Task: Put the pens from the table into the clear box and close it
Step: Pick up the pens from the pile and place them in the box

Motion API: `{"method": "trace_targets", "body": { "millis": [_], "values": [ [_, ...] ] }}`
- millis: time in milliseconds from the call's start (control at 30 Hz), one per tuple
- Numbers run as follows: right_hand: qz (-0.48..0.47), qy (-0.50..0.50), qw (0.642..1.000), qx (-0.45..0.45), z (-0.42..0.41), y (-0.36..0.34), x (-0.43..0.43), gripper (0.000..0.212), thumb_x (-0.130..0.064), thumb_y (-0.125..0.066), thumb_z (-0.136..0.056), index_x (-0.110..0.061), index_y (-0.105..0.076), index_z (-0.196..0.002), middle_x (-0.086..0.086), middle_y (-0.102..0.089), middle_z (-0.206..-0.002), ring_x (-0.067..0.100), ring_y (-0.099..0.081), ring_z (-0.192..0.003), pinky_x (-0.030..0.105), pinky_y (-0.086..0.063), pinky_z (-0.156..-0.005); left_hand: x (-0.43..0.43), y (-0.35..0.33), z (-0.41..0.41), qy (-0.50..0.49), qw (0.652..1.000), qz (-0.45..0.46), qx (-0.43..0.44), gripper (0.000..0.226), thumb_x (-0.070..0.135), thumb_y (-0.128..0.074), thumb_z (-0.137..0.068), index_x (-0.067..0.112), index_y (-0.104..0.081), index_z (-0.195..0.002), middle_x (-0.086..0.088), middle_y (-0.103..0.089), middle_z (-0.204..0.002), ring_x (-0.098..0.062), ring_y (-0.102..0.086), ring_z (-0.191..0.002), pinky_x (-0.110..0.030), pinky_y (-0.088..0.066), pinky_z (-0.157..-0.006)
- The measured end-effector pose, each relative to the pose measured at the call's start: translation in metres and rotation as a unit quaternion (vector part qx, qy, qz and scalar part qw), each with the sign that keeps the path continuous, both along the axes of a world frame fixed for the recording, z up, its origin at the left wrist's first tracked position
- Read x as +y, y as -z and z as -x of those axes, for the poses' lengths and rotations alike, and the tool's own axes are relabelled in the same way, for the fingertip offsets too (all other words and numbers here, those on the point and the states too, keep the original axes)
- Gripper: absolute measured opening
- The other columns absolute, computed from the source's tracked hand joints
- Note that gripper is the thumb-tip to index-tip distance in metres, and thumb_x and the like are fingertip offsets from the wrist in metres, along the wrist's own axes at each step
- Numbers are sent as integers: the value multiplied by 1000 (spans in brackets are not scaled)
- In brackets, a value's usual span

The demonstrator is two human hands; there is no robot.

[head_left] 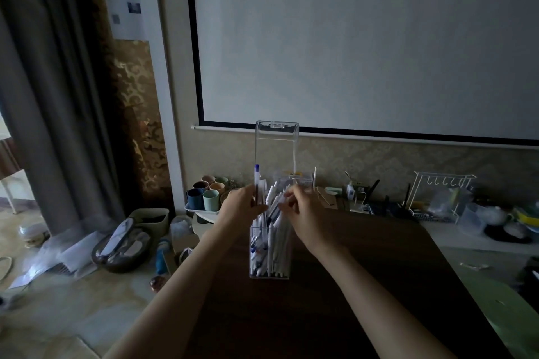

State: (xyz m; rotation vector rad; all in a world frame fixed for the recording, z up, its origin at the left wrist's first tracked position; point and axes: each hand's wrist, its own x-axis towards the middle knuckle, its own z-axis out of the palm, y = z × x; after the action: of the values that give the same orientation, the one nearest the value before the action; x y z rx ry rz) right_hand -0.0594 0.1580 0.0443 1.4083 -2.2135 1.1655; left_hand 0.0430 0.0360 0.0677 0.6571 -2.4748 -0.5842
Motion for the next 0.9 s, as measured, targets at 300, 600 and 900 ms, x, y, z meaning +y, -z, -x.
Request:
{"method": "trace_targets", "body": {
  "millis": [300,600,900],
  "values": [
    [-52,-5,999,-10,-3,7,10,26,-20,-49,-92,-13,-62,-113,2,-54,-119,18,-42,-115,28,-38,-97,15,35,-12,-29,991,-54,115,45,27,-69,-78,7,-53,-114,-12,-56,-113,-19,-55,-86,-26,-47,-76],
    [-99,19,993,-55,-1,-18,-10,57,7,-44,-82,-13,-43,-135,9,-51,-132,25,-38,-121,31,-37,-93,2,5,6,45,993,11,113,56,18,-64,-82,22,-43,-133,-7,-58,-116,-12,-58,-85,-39,-57,-78],
    [-81,-4,994,-76,1,-18,-10,43,0,-38,-89,-12,-49,-129,9,-51,-133,24,-34,-122,30,-29,-94,6,15,8,80,993,-1,86,21,33,-65,-81,18,-66,-97,-2,-72,-94,-15,-67,-81,-42,-57,-74]
  ]
}}
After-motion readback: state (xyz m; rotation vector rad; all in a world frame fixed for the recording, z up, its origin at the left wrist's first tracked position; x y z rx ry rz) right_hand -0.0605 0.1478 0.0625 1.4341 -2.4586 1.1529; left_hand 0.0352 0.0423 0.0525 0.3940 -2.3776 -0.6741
